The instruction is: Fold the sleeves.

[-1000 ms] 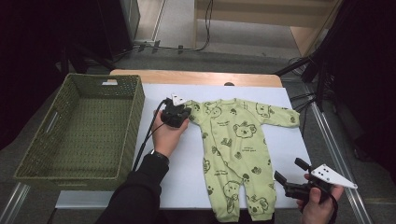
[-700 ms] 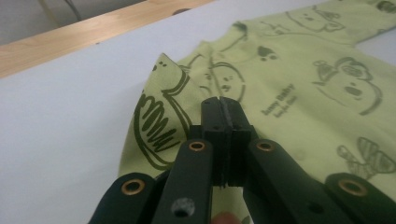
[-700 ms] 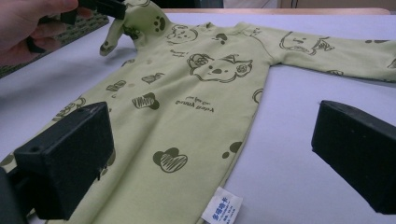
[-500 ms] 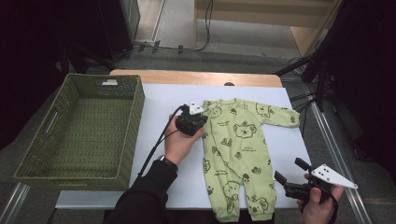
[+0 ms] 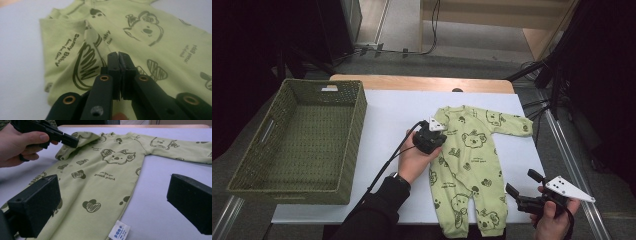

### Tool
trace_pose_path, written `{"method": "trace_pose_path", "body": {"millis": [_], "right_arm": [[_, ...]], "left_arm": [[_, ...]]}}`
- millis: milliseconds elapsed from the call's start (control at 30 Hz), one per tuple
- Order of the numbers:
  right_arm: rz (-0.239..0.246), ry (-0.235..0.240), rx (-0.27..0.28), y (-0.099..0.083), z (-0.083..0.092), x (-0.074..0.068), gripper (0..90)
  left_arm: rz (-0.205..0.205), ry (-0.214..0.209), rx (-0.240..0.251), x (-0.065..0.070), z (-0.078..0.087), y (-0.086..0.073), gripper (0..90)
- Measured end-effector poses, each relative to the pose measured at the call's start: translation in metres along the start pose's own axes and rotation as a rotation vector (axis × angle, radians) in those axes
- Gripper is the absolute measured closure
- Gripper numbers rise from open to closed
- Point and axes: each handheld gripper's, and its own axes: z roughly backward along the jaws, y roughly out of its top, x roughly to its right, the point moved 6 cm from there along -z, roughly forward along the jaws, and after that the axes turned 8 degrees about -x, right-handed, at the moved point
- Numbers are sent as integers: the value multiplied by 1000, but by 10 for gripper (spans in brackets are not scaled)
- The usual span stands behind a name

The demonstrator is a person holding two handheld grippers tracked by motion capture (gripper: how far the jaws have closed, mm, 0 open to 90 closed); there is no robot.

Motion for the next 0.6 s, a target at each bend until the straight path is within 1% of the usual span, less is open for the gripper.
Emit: {"method": "trace_pose_path", "body": {"millis": [67, 100, 167, 200, 267, 300, 333, 367, 433, 500, 533, 567, 600], "right_arm": [[3, 1, 1, 0, -1, 0, 0], [1, 3, 0, 0, -1, 0, 0], [3, 4, 0, 0, -1, -1, 0], [3, 6, 1, 0, -1, -1, 0], [1, 5, 1, 0, -1, -1, 0], [1, 4, 1, 0, -1, -1, 0], [4, 3, 3, 0, -1, -1, 0], [2, 3, 1, 0, -1, -1, 0], [6, 2, 1, 1, -1, -1, 0], [4, 3, -3, 0, -1, -1, 0], [5, 2, -5, 0, -1, -1, 0], [7, 3, -4, 0, -2, -1, 0], [7, 3, -5, 0, -2, -2, 0]], "left_arm": [[-1, -25, -1, 2, 2, -1, 715], [-11, -31, 3, 3, 5, -1, 650], [-1, -42, 30, 0, 12, 0, 589], [5, -37, 42, -3, 17, -1, 565], [33, -22, 55, -12, 25, -3, 550], [54, -16, 66, -17, 28, -5, 529], [69, -3, 69, -22, 31, -7, 514], [95, 11, 69, -27, 32, -11, 499], [136, 27, 54, -35, 32, -18, 463], [168, 18, 24, -39, 28, -26, 431], [184, 4, 3, -39, 24, -30, 414], [191, -6, -21, -39, 21, -33, 404], [199, -2, -38, -39, 17, -35, 403]]}}
